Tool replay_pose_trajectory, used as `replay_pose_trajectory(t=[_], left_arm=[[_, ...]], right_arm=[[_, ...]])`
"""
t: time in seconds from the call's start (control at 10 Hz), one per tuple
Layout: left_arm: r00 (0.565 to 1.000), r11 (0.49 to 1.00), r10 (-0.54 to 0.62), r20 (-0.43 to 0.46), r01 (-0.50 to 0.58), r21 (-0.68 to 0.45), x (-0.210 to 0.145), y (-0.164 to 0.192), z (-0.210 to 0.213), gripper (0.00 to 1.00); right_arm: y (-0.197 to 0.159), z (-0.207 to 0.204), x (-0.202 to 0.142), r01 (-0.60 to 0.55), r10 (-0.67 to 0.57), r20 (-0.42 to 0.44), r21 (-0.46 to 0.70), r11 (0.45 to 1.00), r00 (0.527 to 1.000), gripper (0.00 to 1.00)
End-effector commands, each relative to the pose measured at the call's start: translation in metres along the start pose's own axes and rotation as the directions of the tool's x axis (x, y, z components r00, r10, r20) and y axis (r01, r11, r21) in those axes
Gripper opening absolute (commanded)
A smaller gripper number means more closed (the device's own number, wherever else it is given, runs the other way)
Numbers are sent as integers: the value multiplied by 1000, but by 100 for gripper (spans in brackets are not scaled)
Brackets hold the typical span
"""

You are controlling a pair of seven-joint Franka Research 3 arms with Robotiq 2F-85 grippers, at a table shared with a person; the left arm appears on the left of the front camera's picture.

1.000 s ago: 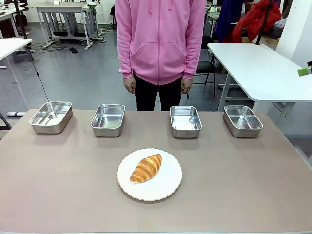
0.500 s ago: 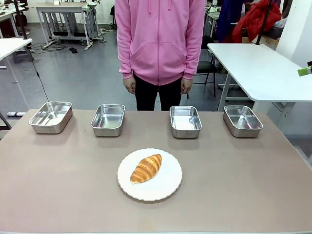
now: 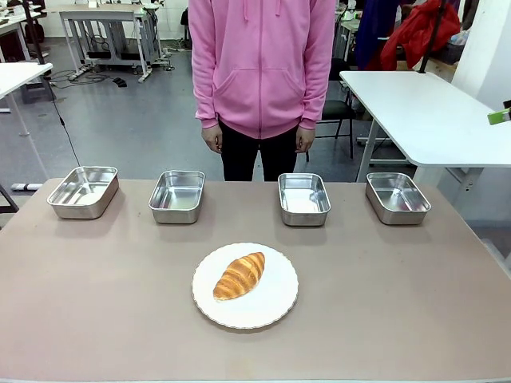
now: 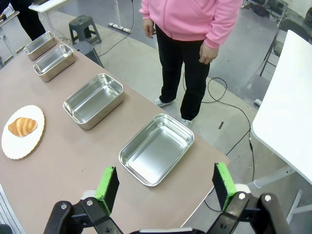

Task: Place the bread in the container.
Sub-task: Place the Butter Roll into the Airtight Container indicated by the human.

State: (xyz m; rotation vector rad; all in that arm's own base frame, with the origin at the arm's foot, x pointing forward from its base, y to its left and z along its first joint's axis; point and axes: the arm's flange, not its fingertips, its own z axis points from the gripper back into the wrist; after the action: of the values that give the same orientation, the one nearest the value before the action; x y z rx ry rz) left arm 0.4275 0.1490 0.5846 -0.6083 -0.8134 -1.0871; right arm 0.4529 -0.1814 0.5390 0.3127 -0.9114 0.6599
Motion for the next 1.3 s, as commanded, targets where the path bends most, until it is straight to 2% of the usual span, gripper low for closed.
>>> replay_pose_trajectory(t=[0.0, 1.2], left_arm=[[1000, 1000, -12, 4, 12, -5, 0, -1, 1, 100], [1000, 1000, -12, 4, 12, -5, 0, -1, 1, 100]], right_arm=[[-1, -1, 2, 1, -1, 27, 3, 1000, 1000, 100], [-1, -1, 2, 1, -1, 27, 3, 1000, 1000, 100]])
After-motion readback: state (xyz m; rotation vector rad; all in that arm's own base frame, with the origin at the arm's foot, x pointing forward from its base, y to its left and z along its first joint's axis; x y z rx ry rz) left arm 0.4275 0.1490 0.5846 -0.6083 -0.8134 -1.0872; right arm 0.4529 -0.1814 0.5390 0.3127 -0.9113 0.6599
